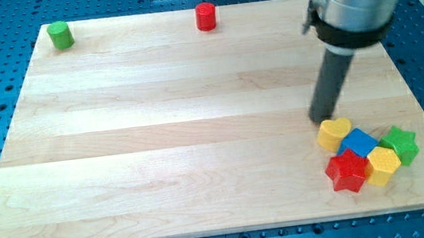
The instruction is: Move the arm to the top right corner
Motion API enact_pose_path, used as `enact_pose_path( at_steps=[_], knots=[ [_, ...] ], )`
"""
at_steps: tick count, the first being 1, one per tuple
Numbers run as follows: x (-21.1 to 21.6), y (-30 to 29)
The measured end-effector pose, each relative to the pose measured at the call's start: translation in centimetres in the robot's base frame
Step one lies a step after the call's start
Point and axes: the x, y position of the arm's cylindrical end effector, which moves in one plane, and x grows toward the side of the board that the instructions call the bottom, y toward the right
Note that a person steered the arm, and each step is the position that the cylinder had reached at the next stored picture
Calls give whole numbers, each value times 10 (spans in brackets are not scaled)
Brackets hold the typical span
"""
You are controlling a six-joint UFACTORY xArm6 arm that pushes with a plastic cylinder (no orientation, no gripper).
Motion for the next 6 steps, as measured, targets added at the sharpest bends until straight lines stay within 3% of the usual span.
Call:
enact_pose_path(
  at_steps=[1,3,4,5,6],
  knots=[
    [-67,-9],
    [-84,97],
    [-96,96],
    [-138,124],
    [-208,154]
  ],
)
